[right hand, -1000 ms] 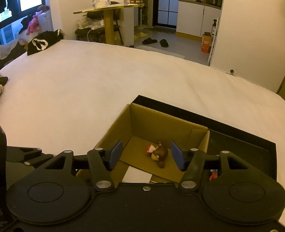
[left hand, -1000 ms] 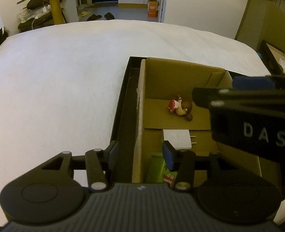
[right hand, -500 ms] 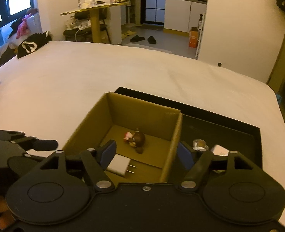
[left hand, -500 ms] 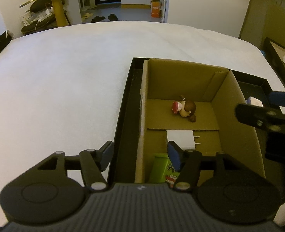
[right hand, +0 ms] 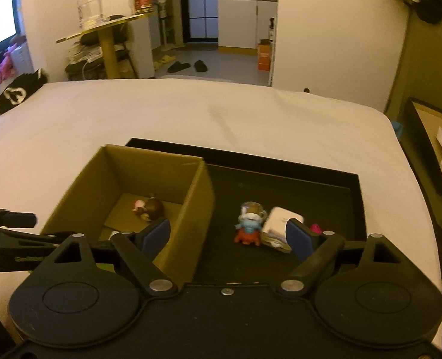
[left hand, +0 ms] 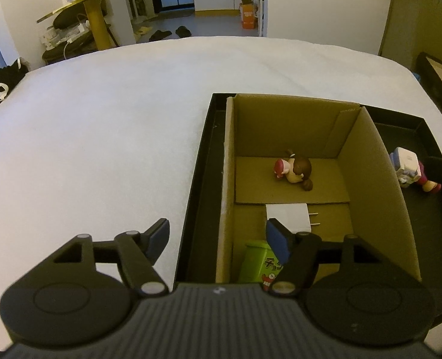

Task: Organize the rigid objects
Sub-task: 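Move the right gripper to the pink dinosaur figurine and grasp it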

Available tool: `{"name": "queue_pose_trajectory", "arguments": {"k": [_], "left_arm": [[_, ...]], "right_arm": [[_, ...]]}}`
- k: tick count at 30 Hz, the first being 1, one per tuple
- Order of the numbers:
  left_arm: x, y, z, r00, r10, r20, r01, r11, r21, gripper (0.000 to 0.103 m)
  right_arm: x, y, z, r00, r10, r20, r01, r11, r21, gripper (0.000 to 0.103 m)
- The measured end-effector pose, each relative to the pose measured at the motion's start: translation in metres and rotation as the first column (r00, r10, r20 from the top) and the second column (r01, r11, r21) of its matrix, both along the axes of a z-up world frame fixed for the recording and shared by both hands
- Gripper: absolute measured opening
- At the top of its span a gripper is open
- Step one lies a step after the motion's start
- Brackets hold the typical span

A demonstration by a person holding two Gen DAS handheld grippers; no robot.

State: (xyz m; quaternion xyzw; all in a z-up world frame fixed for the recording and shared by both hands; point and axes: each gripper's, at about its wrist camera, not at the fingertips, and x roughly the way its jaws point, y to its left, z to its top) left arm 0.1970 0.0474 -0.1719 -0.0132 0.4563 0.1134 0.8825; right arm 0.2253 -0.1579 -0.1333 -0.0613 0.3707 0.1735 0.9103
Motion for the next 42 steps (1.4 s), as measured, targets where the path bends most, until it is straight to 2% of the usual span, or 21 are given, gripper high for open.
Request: {"name": "queue_pose_trajectory", "arguments": {"k": [19,24,33,42], "left_arm": [[0.008,-0.014,-0.006,1.0,0.021,-0.019,-0.018,0.992,0.122,0.07],[0.012,-0.019,-0.006,1.0,0.018,-0.025,-0.014,0.99,0.143,0.07],[0.019,-0.027,-0.009,0.999,0.012,-0.041,-0.005,0.985,0.17,0.07],[0.024,-0.031,-0.012,0.998,0.018,-0.055,-0.008,0.983,0.185,0.07]], "right_arm": [[0.017,-0.053,-0.047,0.995,-0.095,-0.018,0.095,0.994,0.059,0.084],[0.023,-0.066,-0.062,0.986,-0.168,0.002,0.168,0.985,0.032,0.083],[0.042,-0.087,-0.083,0.972,-0.234,0.001,0.234,0.972,-0.008,0.071],[0.054,-0.084,-0.099,0.969,-0.239,-0.055,0.24,0.971,0.013,0.079]]}}
